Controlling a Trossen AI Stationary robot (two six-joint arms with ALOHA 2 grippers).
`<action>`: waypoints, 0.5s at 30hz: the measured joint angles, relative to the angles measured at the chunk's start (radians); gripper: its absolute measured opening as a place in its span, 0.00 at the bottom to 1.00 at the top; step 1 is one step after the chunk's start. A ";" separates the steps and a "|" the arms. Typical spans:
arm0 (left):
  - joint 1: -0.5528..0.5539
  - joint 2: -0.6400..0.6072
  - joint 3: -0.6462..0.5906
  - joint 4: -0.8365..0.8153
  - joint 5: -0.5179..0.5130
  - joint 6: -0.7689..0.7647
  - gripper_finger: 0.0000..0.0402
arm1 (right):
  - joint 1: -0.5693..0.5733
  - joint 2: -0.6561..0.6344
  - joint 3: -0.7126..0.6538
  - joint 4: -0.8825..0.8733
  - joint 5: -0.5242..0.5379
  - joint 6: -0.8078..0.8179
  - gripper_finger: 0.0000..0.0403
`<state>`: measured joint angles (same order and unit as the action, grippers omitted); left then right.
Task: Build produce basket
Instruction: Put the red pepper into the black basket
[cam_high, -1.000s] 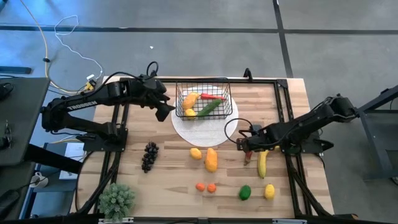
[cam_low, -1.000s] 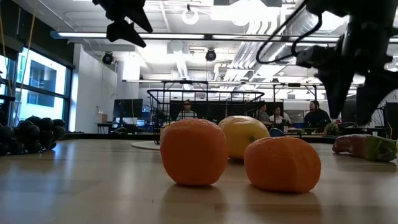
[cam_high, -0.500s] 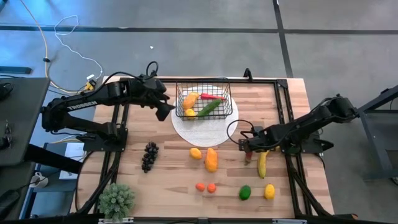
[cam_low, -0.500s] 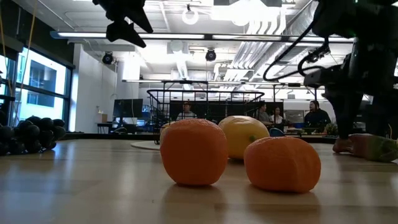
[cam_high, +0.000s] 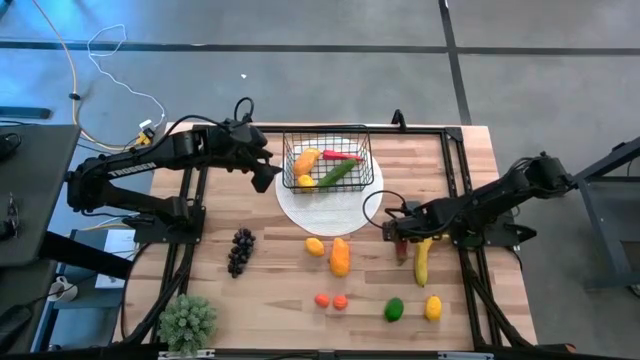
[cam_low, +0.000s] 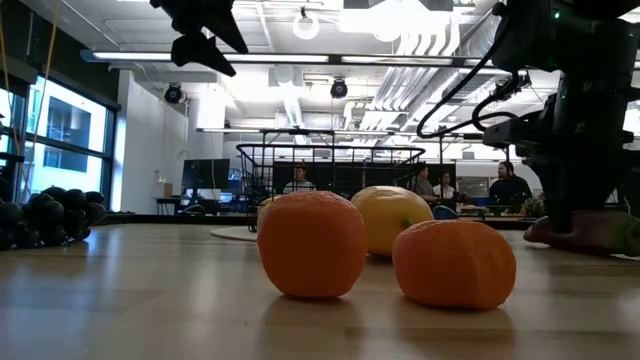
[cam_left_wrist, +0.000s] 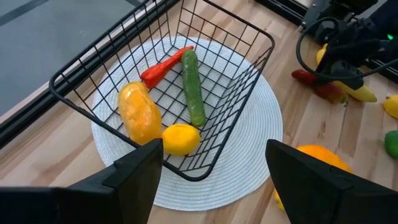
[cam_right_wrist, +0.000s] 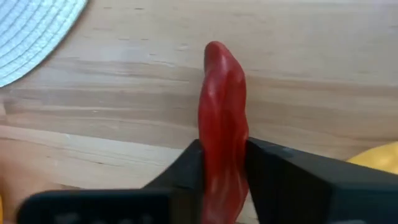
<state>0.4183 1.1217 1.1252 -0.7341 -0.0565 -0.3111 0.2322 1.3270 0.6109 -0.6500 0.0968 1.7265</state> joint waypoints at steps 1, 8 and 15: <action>0.000 0.000 0.000 0.000 -0.001 0.000 0.67 | -0.003 0.000 0.005 -0.004 0.000 -0.010 0.11; 0.000 0.000 0.000 -0.001 -0.041 -0.017 0.67 | -0.028 0.002 0.107 -0.004 0.001 -0.149 0.06; 0.000 0.000 0.000 -0.001 -0.041 -0.018 0.67 | -0.093 0.002 0.281 -0.003 0.000 -0.396 0.05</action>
<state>0.4183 1.1217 1.1252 -0.7349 -0.0978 -0.3293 0.1389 1.3289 0.8920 -0.6528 0.0972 1.3303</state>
